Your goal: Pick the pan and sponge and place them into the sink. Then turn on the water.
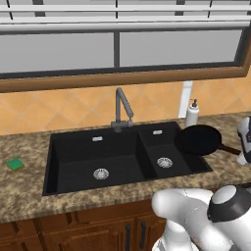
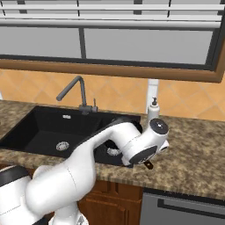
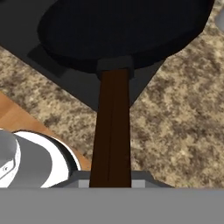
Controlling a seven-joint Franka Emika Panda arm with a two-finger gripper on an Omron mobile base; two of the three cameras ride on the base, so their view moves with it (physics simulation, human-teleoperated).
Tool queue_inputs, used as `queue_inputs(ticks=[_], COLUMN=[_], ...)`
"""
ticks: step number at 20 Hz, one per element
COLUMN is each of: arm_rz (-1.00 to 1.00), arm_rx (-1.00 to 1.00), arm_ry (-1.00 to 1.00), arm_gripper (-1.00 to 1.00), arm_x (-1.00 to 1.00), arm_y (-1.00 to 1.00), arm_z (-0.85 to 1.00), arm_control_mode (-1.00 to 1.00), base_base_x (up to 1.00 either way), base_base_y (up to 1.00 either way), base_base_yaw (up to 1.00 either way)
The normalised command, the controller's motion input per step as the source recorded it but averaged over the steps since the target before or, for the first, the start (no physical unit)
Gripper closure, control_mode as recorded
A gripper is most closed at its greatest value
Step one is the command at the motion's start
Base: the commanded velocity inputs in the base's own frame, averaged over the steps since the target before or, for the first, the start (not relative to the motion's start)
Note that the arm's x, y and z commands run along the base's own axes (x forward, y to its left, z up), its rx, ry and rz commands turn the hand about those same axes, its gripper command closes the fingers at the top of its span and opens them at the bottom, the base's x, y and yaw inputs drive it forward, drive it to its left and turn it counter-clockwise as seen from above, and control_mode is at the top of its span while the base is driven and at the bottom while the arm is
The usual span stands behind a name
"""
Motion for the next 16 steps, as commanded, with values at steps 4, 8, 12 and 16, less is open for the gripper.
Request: queue_inputs(ticks=[4,8,12,16], arm_rz=[0.04,0.14,0.27,0.28], arm_rx=[0.0,0.0,0.04,0.06], arm_ry=[0.21,0.17,0.18,0.13], arm_gripper=[1.0,1.0,1.0,1.0], arm_x=[0.0,0.0,0.08,0.25], arm_y=[0.56,0.59,0.48,0.55], arm_z=[0.19,0.07,0.0,0.0], arm_control_mode=[-1.0,-1.0,-1.0,-1.0], base_base_x=[0.0,0.0,0.0,0.0], base_base_y=[0.0,0.0,0.0,0.0], base_base_yaw=[0.0,0.0,0.0,0.0])
